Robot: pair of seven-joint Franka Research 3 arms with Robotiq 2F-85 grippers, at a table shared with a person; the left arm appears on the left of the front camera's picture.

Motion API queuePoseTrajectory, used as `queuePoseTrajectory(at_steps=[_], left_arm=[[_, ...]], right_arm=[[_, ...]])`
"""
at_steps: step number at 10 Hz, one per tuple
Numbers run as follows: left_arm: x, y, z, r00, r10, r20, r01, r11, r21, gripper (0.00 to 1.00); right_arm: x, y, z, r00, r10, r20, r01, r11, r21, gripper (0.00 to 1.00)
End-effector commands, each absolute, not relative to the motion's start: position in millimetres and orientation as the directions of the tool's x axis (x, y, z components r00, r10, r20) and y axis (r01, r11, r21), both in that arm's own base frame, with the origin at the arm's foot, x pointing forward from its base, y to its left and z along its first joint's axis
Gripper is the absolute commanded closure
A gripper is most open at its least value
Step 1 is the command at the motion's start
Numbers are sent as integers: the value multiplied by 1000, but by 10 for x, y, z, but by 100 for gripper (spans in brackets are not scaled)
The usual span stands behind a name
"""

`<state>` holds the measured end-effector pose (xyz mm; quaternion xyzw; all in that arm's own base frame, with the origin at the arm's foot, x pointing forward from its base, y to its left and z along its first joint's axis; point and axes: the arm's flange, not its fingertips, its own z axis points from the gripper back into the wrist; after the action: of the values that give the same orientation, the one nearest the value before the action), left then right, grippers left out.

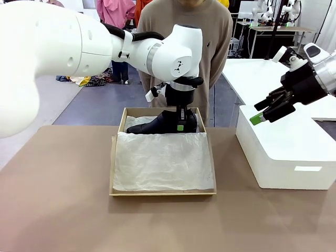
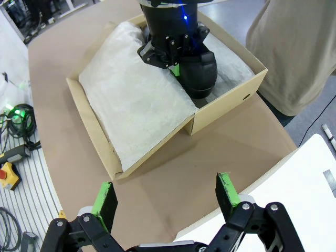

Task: Pack the shoes into the box.
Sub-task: Place the other shoe of the Shoes into the Shoes Box.

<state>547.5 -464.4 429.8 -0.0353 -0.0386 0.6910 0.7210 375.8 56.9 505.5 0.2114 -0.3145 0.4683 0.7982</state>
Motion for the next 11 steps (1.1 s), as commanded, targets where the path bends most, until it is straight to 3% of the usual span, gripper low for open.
queuePoseTrajectory(at_steps=[1,5,6,10,11], left_arm=[[5563,-4736,4326,4,1000,17,-995,5,-104,100],[5629,-4779,4177,7,1000,23,-995,9,-102,100],[5629,-4784,4167,8,1000,18,-995,10,-94,91],[5596,-4742,4382,6,1000,27,-994,9,-107,12],[5592,-4735,4490,4,1000,28,-993,8,-119,0]], right_arm=[[3801,568,5044,331,605,724,-892,451,31,0],[3801,568,5044,331,605,724,-892,451,31,0],[3801,568,5044,331,605,724,-892,451,31,0],[3801,568,5044,331,605,724,-892,451,31,0],[3801,568,5044,331,605,724,-892,451,31,0]])
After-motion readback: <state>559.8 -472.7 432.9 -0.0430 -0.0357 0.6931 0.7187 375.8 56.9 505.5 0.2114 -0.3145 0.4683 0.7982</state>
